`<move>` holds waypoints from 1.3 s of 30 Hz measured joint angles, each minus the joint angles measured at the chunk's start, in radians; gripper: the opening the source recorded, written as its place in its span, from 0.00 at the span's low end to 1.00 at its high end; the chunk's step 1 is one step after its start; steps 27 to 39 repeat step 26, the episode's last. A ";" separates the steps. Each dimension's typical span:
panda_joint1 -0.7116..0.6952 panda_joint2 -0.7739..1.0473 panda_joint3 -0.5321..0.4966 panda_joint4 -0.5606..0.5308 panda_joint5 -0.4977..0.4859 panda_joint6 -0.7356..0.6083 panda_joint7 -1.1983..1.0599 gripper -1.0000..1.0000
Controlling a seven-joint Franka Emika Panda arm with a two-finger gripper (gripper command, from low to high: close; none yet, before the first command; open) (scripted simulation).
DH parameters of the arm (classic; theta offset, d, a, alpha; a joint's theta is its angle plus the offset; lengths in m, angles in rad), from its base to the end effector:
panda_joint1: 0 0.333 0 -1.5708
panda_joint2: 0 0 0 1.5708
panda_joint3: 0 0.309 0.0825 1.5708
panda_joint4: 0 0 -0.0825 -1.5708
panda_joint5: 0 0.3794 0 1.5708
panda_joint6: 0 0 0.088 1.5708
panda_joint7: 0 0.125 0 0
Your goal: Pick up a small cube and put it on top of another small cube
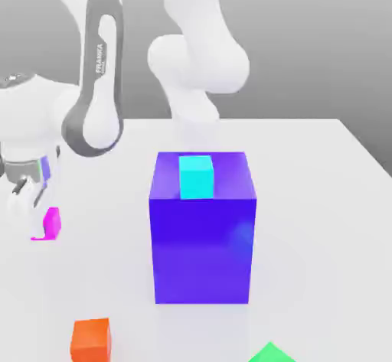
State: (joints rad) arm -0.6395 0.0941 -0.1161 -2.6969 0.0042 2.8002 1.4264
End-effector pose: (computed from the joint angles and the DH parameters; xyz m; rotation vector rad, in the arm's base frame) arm 0.2960 -0.2811 0.1810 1.4428 -2.7842 0.0195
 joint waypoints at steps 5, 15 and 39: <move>0.157 0.056 0.117 0.137 -0.055 -0.099 0.126 0.00; 0.487 0.142 0.324 0.386 -0.128 -0.253 0.388 0.00; 0.607 0.314 0.328 0.449 -0.177 -0.156 0.515 1.00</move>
